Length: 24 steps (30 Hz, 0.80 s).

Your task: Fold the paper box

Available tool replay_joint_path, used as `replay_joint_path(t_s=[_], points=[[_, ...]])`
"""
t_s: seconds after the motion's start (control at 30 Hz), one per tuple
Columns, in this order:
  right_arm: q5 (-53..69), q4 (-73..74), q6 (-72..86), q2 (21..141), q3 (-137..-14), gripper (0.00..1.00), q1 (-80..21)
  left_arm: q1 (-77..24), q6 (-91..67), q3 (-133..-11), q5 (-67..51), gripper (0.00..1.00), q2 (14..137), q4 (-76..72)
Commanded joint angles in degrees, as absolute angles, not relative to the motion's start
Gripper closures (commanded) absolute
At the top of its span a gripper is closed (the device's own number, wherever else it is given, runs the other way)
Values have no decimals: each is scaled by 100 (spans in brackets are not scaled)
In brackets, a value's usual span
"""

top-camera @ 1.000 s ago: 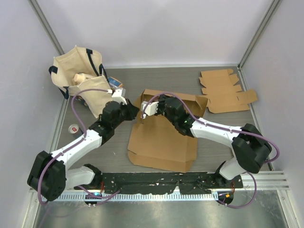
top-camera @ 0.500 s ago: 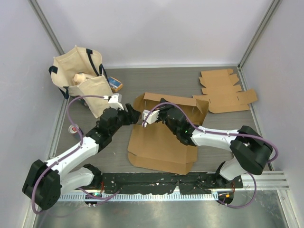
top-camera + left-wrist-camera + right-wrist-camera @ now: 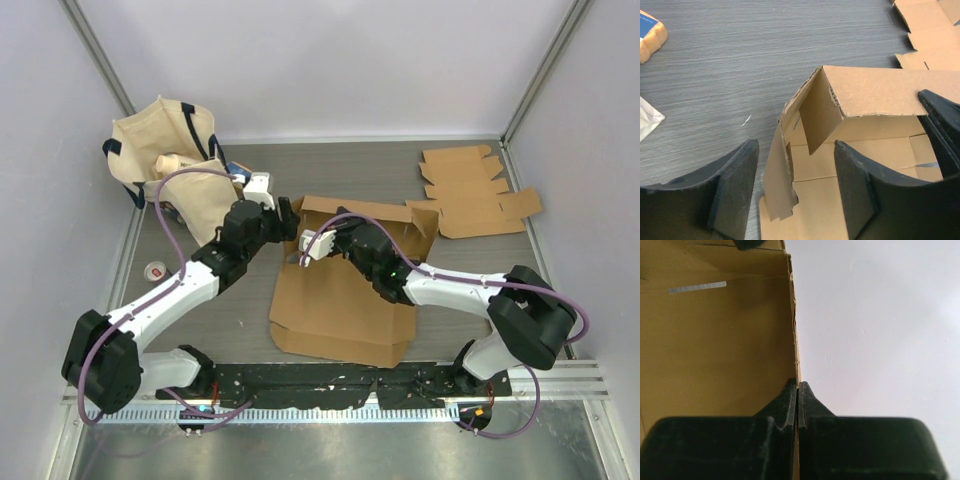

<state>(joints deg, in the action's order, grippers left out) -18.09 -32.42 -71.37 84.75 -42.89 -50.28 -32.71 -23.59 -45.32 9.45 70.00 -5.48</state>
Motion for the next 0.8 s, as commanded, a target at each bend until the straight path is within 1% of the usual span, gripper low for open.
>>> replay_joint_path(t_s=[0.0, 0.03, 0.2, 0.27, 0.37, 0.43, 0.47, 0.5, 0.6, 0.67, 0.77], points=[[-1494, -2971, -6847, 8244, -4535, 95, -4957, -3322, -2013, -4956, 1090, 46, 6821, -571], [-1459, -2945, -6794, 8218, -4535, 95, -4931, -3322, -1995, -4992, 1029, 48, 6786, -545], [-1047, -2409, -6478, 8077, -4737, 96, -4773, -3322, -1706, -5150, 677, 52, 6706, -352], [-950, -2146, -6443, 8086, -4816, 96, -4729, -3322, -1548, -5142, 668, 52, 6680, -439], [-792, -1978, -6364, 8068, -4904, 97, -4658, -3322, -1389, -5019, 528, 47, 6583, -859], [-756, -1934, -6328, 8068, -4939, 97, -4641, -3322, -1100, -5018, 283, 46, 6644, -1036], [-747, -1899, -6328, 8060, -4948, 97, -4623, -3322, -1020, -5140, 220, 48, 6697, -994], [-738, -1890, -6319, 8060, -4966, 97, -4623, -3322, -880, -5202, 133, 55, 6741, -932], [-721, -1890, -6276, 8033, -4983, 97, -4606, -3331, -678, -5291, -333, 65, 6908, -888], [-694, -1890, -6258, 8016, -4975, 97, -4597, -3375, -493, -5317, -378, 66, 7030, -827], [-686, -1898, -6240, 7989, -4983, 97, -4588, -3463, -273, -5353, -273, 62, 7128, -738]])
